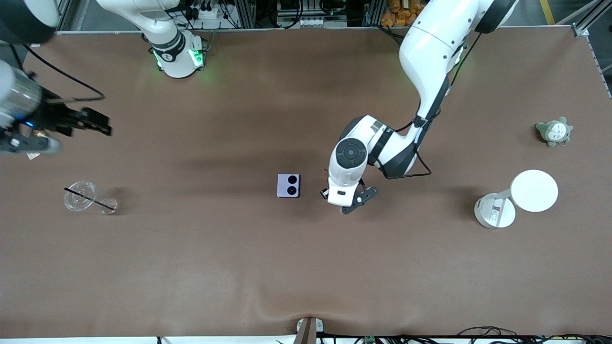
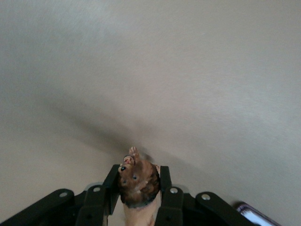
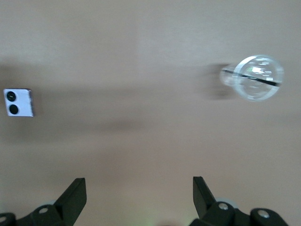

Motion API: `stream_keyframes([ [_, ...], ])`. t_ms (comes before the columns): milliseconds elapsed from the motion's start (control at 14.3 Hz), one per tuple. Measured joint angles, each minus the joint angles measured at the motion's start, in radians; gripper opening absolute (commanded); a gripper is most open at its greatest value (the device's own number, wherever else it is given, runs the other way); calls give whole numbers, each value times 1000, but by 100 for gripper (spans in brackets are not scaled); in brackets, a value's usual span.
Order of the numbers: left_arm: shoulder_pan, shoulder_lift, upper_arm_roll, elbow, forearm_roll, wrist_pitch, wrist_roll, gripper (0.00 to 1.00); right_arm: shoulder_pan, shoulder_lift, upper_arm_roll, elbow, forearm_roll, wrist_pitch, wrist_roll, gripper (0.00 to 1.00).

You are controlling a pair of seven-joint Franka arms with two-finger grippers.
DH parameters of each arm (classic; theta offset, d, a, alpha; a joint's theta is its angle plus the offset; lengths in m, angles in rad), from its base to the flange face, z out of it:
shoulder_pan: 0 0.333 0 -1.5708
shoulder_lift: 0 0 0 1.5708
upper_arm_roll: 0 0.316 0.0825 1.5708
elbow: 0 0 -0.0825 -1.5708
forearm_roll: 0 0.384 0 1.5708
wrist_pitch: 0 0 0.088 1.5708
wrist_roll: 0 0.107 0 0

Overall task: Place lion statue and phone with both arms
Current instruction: 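Grasp the white phone with the right gripper while the left holds the lion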

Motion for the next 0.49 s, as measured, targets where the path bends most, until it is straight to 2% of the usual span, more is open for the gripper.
stream_keyframes([
  [210,25,-59,2,6,0,-73,146,0,52,113,1,-3,42,98,77,100],
  [490,124,-149,6,6,0,-234,418,0,205,316,6,19,48,282,268,100],
])
